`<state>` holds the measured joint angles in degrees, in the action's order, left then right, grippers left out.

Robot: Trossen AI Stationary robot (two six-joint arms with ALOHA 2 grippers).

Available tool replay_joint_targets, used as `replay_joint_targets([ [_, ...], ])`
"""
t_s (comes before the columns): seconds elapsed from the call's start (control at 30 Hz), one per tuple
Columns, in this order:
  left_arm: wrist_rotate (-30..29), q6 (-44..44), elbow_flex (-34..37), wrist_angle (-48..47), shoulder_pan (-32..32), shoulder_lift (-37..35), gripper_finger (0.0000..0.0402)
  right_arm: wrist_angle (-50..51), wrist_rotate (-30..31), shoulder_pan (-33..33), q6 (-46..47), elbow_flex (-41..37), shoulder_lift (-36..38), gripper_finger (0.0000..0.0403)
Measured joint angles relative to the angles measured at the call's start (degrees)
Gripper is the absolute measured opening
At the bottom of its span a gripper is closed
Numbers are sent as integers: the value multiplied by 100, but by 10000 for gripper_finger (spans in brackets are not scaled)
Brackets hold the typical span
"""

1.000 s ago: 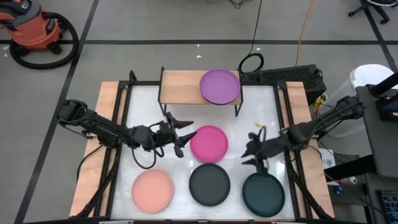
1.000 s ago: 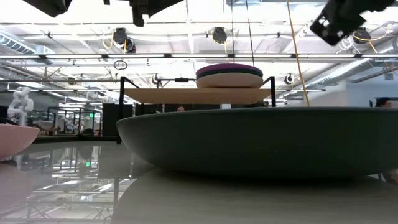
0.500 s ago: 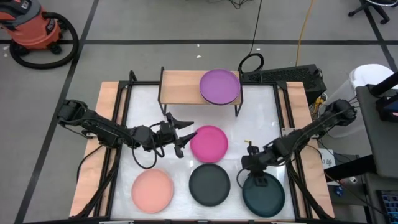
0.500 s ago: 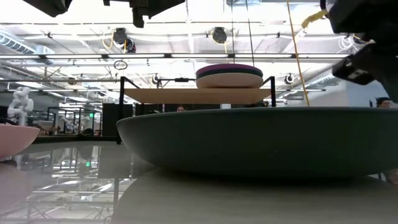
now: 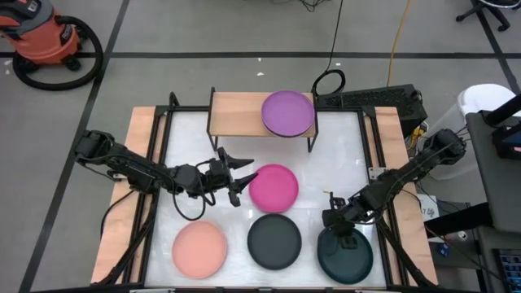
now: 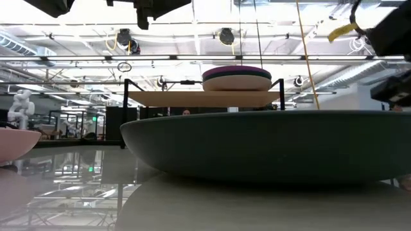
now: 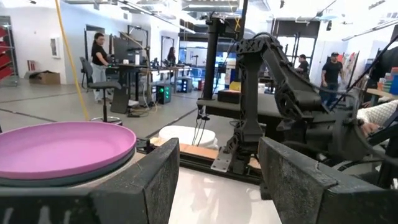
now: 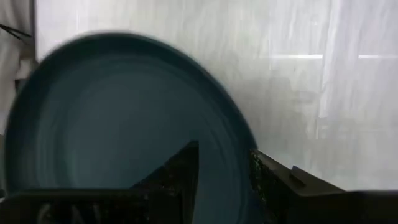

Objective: Place and stack plates onto a shelf
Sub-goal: Put the dark green plate on the shelf

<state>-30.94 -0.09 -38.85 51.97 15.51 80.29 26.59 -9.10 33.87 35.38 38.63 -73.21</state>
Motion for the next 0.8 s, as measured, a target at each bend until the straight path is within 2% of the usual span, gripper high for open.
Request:
replay_joint_targets([
  [0.3, 4, -176, 0, -146, 0, 0, 223, -298, 165, -15, 183, -494, 3, 114],
  [0.8, 9, -151, 0, -208, 33, 0, 223, -280, 4, -75, 704, -505, 521, 114],
])
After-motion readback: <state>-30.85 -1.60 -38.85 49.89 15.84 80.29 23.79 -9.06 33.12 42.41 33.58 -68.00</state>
